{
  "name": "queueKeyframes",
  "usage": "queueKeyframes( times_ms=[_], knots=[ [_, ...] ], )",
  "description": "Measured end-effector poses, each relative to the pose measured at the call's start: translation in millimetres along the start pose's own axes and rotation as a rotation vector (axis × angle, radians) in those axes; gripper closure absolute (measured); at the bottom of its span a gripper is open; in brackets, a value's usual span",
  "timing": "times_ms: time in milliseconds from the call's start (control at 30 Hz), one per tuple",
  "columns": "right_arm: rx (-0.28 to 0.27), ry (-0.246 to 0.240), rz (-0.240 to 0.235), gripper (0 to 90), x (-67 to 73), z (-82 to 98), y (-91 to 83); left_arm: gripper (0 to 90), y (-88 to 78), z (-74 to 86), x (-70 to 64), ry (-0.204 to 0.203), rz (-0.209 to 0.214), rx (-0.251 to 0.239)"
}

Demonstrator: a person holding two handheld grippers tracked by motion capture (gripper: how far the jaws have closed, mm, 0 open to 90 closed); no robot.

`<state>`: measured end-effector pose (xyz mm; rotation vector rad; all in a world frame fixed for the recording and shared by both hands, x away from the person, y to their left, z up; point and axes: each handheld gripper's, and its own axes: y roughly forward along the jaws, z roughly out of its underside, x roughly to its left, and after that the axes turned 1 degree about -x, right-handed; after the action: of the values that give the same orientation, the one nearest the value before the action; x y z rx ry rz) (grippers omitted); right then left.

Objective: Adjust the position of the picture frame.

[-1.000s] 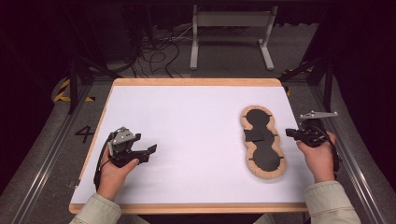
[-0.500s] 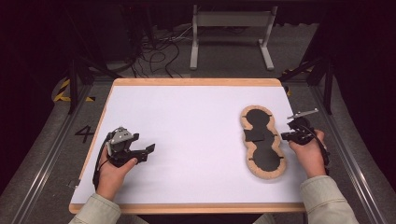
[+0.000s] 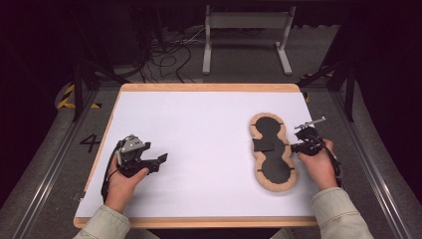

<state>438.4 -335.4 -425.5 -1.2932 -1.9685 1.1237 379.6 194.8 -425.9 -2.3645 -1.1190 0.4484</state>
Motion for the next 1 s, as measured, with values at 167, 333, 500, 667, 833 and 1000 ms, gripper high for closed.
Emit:
queueKeyframes(
  times_ms=[167,333,500,667,833,1000],
  knots=[
    [-0.013,-0.046,-0.040,90.0,23.0,-9.4,7.7,22.7,2.6,-0.7,-0.8,0.008,0.006,0.006],
    [-0.019,-0.083,-0.077,90.0,48.3,-19.7,15.4,22.6,3.6,-1.0,0.7,0.006,0.008,0.003],
    [0.009,-0.154,-0.106,90.0,74.7,-29.9,19.4,22.6,3.4,-0.2,0.8,0.006,-0.002,0.004],
    [-0.007,-0.133,-0.068,90.0,76.1,-44.3,12.0,22.6,-2.2,2.8,1.3,-0.002,-0.021,-0.010],
    [-0.061,-0.130,-0.021,89.1,75.5,-65.1,6.9,22.7,-10.4,10.2,4.9,-0.027,-0.039,-0.023],
    [-0.044,-0.113,0.012,89.2,71.8,-89.8,16.3,22.6,-20.9,19.2,9.8,-0.052,-0.056,-0.025]
  ],
)
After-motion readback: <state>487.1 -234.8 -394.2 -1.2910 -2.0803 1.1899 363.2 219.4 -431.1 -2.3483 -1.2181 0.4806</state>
